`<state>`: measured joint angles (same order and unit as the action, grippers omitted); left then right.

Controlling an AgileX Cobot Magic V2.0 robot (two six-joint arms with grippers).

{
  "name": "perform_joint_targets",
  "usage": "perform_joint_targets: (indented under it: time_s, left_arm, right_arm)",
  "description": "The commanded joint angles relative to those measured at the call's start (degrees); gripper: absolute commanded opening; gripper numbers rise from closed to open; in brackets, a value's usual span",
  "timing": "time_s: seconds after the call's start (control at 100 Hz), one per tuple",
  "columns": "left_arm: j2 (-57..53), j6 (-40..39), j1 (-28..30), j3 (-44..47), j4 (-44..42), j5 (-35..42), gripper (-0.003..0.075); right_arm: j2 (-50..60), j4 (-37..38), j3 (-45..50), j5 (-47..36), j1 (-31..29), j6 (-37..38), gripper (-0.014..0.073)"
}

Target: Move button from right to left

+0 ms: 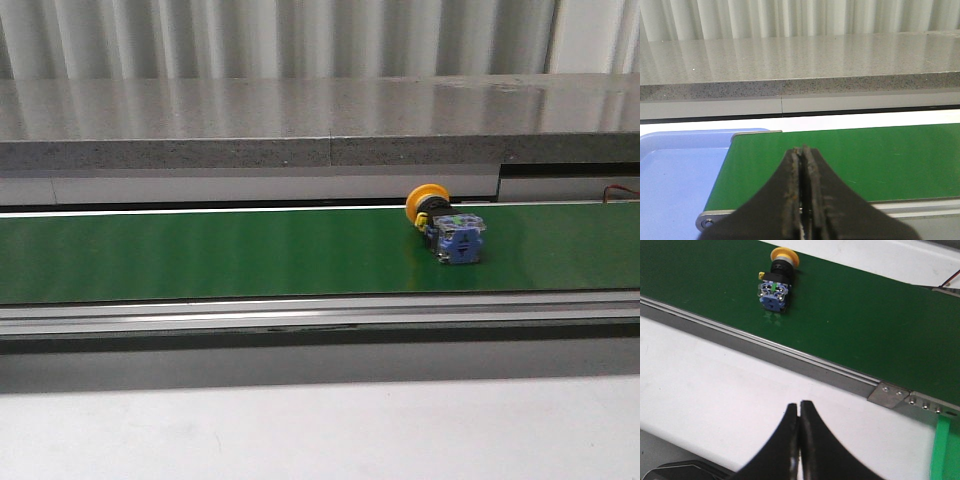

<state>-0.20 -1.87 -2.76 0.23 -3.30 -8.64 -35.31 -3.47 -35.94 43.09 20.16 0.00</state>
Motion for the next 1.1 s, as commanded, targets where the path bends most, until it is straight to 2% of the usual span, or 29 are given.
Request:
perform_joint_targets:
  time_s: [0.0, 0.29, 0.58, 0.8, 0.91, 1.09]
  left_arm:
    - [-1.9, -0.6, 0.2, 2.2, 0.4, 4.4, -0.002]
    - [-1.9, -0.6, 0.2, 2.2, 0.4, 4.4, -0.002]
    - [-1.9, -0.6, 0.2, 2.2, -0.3, 4.5, -0.0021]
    - [-1.9, -0.6, 0.2, 0.9, -1.5, 11.3, -0.002]
    - [-1.9, -0.6, 0.2, -2.1, -3.2, 8.6, -0.0021]
    - [0.4, -0.6, 0.2, -9.4, -3.8, -0.8, -0.0021]
  right_arm:
    - [4.3, 0.5, 0.9, -4.0, 0.1, -0.6, -0.0066]
    - [15.1, 0.5, 6.7, -4.0, 0.1, -0.6, -0.0066]
    - [15.8, 0.5, 7.0, -4.0, 0.1, -0.6, -0.0066]
    - [15.8, 0.6, 7.0, -3.5, 0.1, -0.6, -0.0066]
    - [15.8, 0.6, 7.0, -3.5, 0.1, -0.6, -0.0066]
    - [15.8, 0.6, 7.0, -3.5, 0.1, -0.6, -0.0066]
